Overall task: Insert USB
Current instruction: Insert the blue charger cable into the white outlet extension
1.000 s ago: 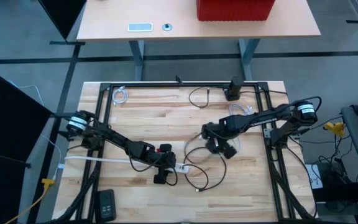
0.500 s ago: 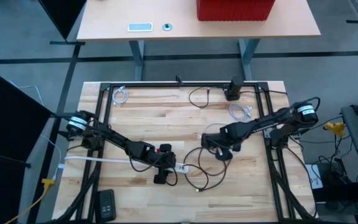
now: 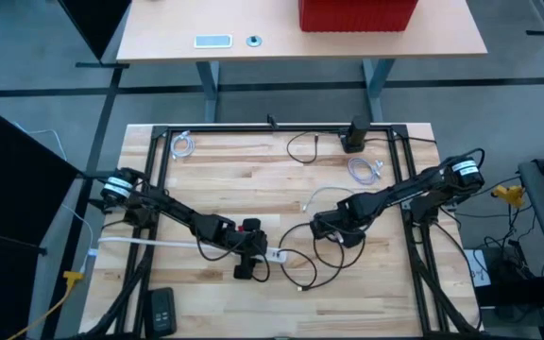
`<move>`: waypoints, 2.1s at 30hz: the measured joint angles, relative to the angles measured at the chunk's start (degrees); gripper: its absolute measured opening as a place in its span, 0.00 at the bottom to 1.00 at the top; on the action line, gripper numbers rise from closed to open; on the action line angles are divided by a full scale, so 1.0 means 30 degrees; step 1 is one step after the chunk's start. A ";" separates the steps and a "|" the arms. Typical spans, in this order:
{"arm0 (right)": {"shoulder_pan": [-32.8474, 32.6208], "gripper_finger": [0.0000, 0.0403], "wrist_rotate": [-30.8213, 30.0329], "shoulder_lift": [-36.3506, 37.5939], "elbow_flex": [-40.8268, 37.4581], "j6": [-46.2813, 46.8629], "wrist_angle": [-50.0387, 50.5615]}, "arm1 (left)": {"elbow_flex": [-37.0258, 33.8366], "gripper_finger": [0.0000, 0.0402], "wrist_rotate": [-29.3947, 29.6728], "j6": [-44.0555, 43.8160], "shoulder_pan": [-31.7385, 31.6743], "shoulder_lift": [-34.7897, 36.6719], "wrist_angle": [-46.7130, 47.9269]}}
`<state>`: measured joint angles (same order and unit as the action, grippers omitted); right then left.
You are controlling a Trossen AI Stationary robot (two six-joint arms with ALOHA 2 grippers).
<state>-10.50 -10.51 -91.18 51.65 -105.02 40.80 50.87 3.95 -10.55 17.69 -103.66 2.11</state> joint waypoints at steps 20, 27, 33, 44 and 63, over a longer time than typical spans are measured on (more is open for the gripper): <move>0.0239 0.29 -0.0180 -0.1741 -0.0323 -0.3741 -0.2592 | -0.0007 0.48 0.0040 -0.0637 0.0026 0.0000 -0.0160; 0.0262 0.27 -0.0024 -0.1716 -0.0131 -0.2048 -0.2744 | -0.0007 0.48 0.0051 -0.0652 0.0036 0.0000 -0.0185; 0.0240 0.18 0.0084 -0.1543 -0.0064 -0.0270 -0.2820 | -0.0007 0.48 0.0051 -0.0716 0.0036 0.0000 -0.0213; 0.0211 0.05 0.1298 -0.1508 0.0157 0.0035 -0.2718 | -0.0007 0.48 0.0051 -0.0743 0.0036 0.0000 -0.0255; 0.1804 0.00 0.7285 -0.1508 0.5175 1.3655 0.2497 | -0.0007 0.48 0.0038 0.0646 0.0036 0.0000 -0.0284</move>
<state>-5.09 11.35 -95.70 67.17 -64.06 48.29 50.85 4.06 -8.61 17.80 -103.66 1.26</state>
